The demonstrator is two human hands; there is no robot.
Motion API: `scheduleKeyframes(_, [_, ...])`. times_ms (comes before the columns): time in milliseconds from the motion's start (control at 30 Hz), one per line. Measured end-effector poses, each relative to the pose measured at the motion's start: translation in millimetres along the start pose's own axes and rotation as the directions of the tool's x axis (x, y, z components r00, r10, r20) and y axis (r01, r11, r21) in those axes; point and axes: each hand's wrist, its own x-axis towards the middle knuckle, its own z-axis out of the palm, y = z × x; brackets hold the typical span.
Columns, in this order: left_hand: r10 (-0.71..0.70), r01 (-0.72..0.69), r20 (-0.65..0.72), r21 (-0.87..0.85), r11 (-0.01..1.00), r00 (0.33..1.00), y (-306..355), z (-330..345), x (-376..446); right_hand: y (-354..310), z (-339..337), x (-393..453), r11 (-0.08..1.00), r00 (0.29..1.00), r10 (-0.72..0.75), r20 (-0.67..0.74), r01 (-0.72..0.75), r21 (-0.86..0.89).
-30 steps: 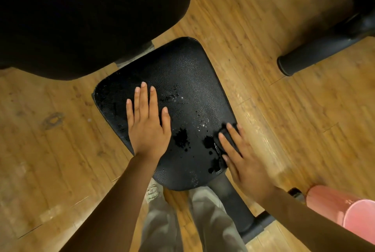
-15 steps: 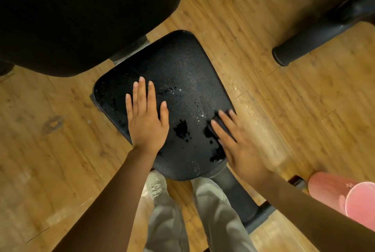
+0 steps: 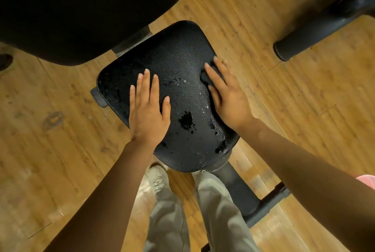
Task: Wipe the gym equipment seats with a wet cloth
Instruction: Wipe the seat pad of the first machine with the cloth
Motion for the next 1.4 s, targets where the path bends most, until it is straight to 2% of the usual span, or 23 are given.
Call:
scheduleKeyframes(200, [0.025, -0.025, -0.003, 0.002, 1.0, 1.0, -9, -3, -19, -10, -19, -123, 0.985, 0.969, -0.169, 0.18, 0.159, 0.067])
scheduleKeyframes(367, [0.037, -0.037, 0.001, 0.008, 0.999, 0.999, -9, 0, -26, -11, -15, -106, 0.966, 0.944, -0.259, 0.203, 0.254, 0.05])
scheduleKeyframes(433, [0.052, -0.052, 0.0, 0.003, 0.999, 0.999, -10, 1, -26, -10, -11, -74, 0.97, 0.956, -0.241, 0.168, 0.238, 0.039])
scheduleKeyframes(567, [0.063, -0.063, -0.007, 0.008, 0.998, 0.998, -15, 0, -27, -22, 8, -1, 0.998, 0.997, -0.07, 0.03, 0.07, 0.009])
scheduleKeyframes(667, [0.075, -0.075, -0.01, -0.01, 0.997, 0.997, -16, 0, -27, -27, 15, 12, 1.0, 1.0, 0.001, -0.02, -0.001, -0.018])
scheduleKeyframes(767, [0.094, -0.094, -0.009, -0.019, 0.995, 0.996, -19, -2, -28, -34, 9, -47, 0.999, 0.998, -0.05, 0.043, 0.05, -0.008])
scheduleKeyframes(867, [0.105, -0.106, -0.02, -0.026, 0.994, 0.994, -20, -2, -27, -37, -3, -118, 0.986, 0.97, -0.157, 0.187, 0.165, -0.026])
scheduleKeyframes(933, [0.103, -0.103, -0.03, -0.03, 0.994, 0.994, -19, -1, -28, -34, -6, -131, 0.981, 0.961, -0.175, 0.215, 0.189, -0.047])
scheduleKeyframes(1067, [0.103, -0.104, -0.052, -0.019, 0.994, 0.993, -18, 1, -30, -38, 3, -84, 0.987, 0.974, -0.157, 0.163, 0.162, -0.019])
scheduleKeyframes(1267, [0.114, -0.114, -0.074, 0.003, 0.993, 0.991, -20, 2, -29, -47, 30, 51, 0.997, 1.0, 0.009, 0.013, -0.008, -0.075])
scheduleKeyframes(1333, [0.111, -0.111, -0.072, 0.0, 0.994, 0.991, -21, 1, -29, -47, 33, 68, 0.997, 1.0, 0.026, 0.002, -0.026, -0.069])
scheduleKeyframes(1400, [0.108, -0.108, -0.075, 0.001, 0.994, 0.991, -21, 1, -29, -44, 31, 56, 0.998, 1.0, -0.023, 0.01, 0.023, -0.051])
